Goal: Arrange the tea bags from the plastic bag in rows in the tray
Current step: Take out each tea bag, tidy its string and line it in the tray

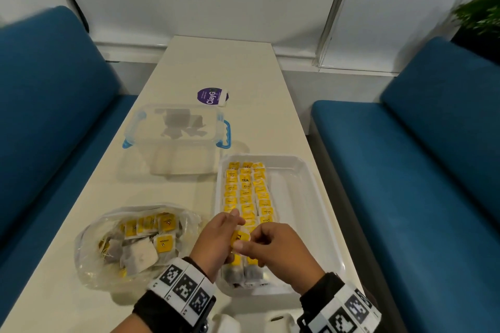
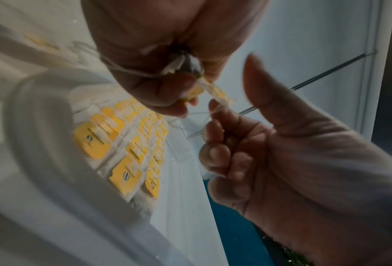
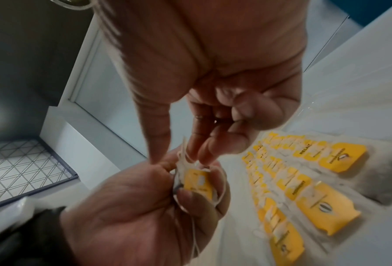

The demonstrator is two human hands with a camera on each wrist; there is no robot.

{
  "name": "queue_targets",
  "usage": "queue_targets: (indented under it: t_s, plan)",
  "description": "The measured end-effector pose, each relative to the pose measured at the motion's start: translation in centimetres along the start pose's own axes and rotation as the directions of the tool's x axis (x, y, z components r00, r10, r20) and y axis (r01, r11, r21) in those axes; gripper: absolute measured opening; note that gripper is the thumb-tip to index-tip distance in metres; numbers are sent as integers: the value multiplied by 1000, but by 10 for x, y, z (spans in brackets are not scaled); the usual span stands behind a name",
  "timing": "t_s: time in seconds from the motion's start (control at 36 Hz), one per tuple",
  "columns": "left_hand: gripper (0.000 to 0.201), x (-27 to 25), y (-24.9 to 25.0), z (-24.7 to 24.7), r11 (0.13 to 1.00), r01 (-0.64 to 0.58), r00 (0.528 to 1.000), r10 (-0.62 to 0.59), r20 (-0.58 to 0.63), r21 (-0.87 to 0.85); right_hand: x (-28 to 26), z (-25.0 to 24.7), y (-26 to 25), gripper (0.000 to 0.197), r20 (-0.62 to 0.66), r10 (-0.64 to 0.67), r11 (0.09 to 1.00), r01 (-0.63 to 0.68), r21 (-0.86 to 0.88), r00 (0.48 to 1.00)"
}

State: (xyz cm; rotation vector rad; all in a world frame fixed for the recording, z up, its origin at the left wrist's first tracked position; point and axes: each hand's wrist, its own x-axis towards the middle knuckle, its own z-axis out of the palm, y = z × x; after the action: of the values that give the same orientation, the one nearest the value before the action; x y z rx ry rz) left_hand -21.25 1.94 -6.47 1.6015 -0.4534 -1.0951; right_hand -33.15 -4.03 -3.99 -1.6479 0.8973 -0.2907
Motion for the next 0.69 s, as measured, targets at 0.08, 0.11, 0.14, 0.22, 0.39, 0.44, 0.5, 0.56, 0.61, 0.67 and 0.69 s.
queue_targets:
  t_s: [0.08, 0.11, 0.14, 0.22, 0.39, 0.44, 0.5, 0.56, 0.61, 0.67, 0.69]
  plan:
    - [36, -3, -1, 0, 999, 25, 1000, -25, 13, -19, 0, 4, 3, 26, -11, -5, 999, 4, -40, 1000]
    - [35, -5, -2, 0, 999, 41, 999, -40, 20, -36, 0, 4, 3, 24, -27, -9, 1000, 8, -26, 1000]
    - [34, -6, -2, -1, 997, 56, 998, -54, 31, -49, 0, 4, 3, 23, -48, -12, 1000, 12, -2, 999]
    - [34, -9, -2, -7, 995, 76, 995, -71, 68, -61, 2, 4, 1, 20, -134, -25, 997, 35, 72, 991]
    - [30, -13, 0, -19, 1000, 24, 979, -20, 201, -17, 4, 3, -7, 9, -260, -84, 984, 122, 133, 962]
    - [26, -13, -2, -21, 1000, 13, 979, -12, 205, 0, 3, 2, -7, 9, -260, -108, 986, 137, 96, 959]
    - [23, -13, -3, -22, 1000, -4, 982, 1, 189, 16, 1, 1, -5, 8, -260, -129, 989, 144, 39, 957]
    - [24, -14, -4, -22, 998, -45, 979, 35, 199, 45, 0, 2, -4, 6, -248, -138, 989, 147, 19, 959]
    - [26, -15, -4, -22, 993, -88, 970, 67, 233, 81, -1, 4, -3, 6, -229, -138, 990, 142, 2, 964]
    - [25, -14, -6, -22, 992, -103, 965, 80, 250, 79, -3, 6, -3, 7, -225, -133, 991, 136, -2, 965]
    - [24, -13, -8, -22, 992, -101, 965, 80, 248, 71, -2, 6, -2, 8, -229, -126, 991, 131, 4, 965]
